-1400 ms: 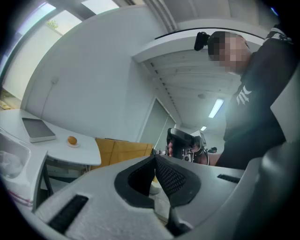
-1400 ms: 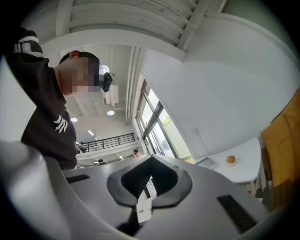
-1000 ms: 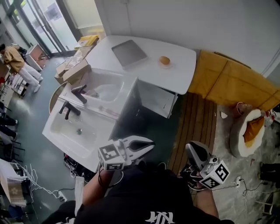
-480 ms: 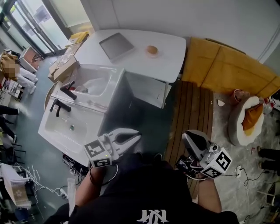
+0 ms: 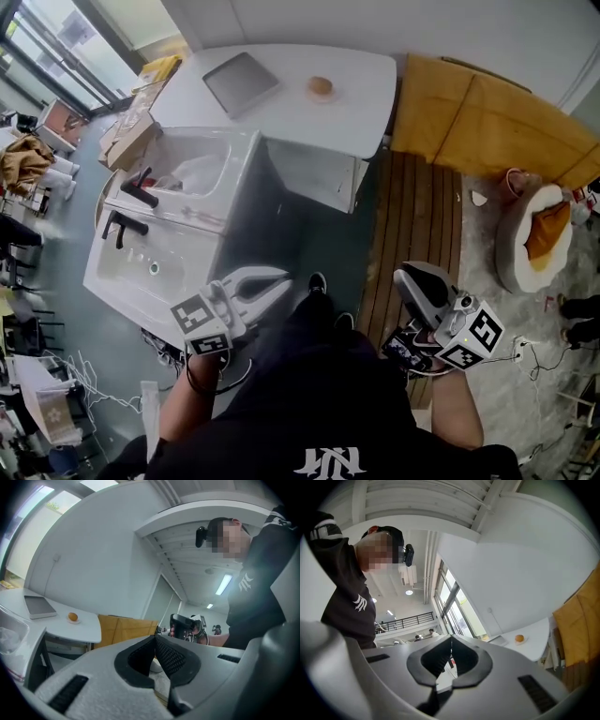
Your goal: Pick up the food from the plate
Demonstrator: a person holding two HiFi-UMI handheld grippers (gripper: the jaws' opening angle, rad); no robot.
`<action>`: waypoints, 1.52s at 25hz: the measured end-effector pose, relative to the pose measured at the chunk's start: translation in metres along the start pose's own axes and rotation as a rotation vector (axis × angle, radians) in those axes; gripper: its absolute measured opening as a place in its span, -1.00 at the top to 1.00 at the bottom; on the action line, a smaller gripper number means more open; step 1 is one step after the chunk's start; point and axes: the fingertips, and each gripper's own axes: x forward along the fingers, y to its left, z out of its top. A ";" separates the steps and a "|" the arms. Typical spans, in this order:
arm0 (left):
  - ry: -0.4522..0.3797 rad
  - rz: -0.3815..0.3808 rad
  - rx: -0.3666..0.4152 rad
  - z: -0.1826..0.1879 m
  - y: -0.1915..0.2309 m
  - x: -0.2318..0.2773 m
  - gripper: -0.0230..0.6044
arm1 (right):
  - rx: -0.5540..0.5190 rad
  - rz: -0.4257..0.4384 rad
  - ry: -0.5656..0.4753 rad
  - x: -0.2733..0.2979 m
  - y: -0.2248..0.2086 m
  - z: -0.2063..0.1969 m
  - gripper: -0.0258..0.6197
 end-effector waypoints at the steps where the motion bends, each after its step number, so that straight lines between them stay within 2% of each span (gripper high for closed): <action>1: 0.001 -0.009 -0.003 0.000 0.002 0.004 0.91 | -0.002 -0.008 0.006 0.001 -0.004 0.000 0.91; 11: -0.017 -0.060 -0.041 0.007 0.054 0.026 0.91 | -0.035 -0.060 0.077 0.048 -0.050 0.003 0.91; 17: -0.064 -0.062 -0.044 0.038 0.121 0.013 0.91 | -0.059 -0.085 0.128 0.115 -0.079 0.004 0.91; 21: -0.091 -0.041 -0.041 0.059 0.174 0.000 0.91 | -0.067 -0.121 0.121 0.153 -0.101 0.013 0.91; 27: -0.129 -0.062 -0.073 0.069 0.225 -0.002 0.91 | -0.076 -0.177 0.124 0.188 -0.126 0.019 0.91; 33: -0.139 -0.080 -0.116 0.066 0.246 0.015 0.91 | -0.091 -0.176 0.146 0.208 -0.145 0.027 0.91; 38: -0.141 -0.037 -0.111 0.074 0.273 0.030 0.91 | -0.081 -0.137 0.163 0.226 -0.179 0.026 0.91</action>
